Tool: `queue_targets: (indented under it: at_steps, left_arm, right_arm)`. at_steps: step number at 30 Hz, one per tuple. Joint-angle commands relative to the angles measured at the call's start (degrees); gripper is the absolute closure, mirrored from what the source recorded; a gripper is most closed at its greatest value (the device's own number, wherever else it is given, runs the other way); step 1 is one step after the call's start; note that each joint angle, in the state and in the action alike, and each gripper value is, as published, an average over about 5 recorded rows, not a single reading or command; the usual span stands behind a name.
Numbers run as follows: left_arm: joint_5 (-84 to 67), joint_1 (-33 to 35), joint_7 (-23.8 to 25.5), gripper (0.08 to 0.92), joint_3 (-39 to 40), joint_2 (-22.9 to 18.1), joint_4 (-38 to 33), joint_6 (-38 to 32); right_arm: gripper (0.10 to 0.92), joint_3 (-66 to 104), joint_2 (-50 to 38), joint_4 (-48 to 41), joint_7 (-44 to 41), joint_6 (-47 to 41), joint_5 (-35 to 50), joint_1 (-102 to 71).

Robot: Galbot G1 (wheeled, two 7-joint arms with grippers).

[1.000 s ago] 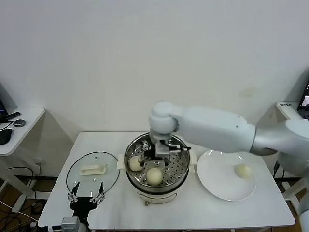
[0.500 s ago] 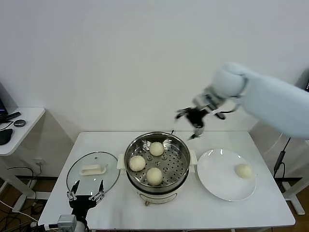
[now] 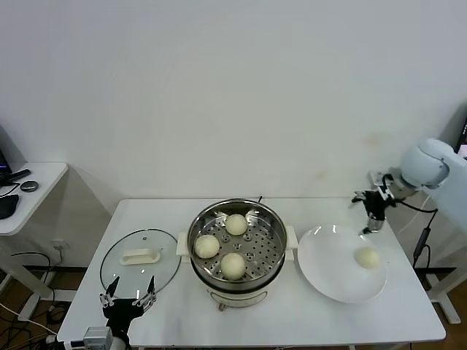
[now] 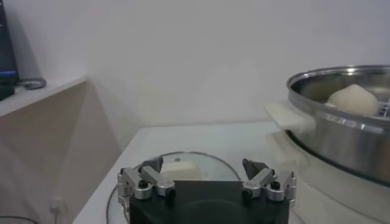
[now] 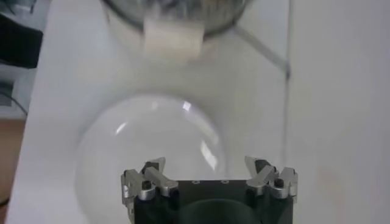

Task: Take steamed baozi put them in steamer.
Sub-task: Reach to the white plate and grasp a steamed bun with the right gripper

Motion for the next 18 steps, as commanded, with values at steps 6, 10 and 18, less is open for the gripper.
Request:
queue_targets:
  at_steps: [6, 10, 18]
  left_arm:
    - [-0.4, -0.3, 0.0, 0.177, -1.2, 0.3, 2.5, 0.1]
    - [-0.4, -0.8, 0.0, 0.177, -1.5, 0.4, 2.9, 0.2]
    - [-0.3, -0.9, 0.1, 0.177, -1.4, 0.7, 3.6, 0.2]
  right_arm:
    - [0.203, 14.8, 7.7, -16.2, -2.1, 5.6, -15.5, -19.0]
    - [0.203, 15.8, 10.5, -20.5, -1.6, 8.4, -16.5, -18.5]
    - [0.203, 16.1, 12.5, -22.9, -0.9, 9.8, -17.9, -18.9]
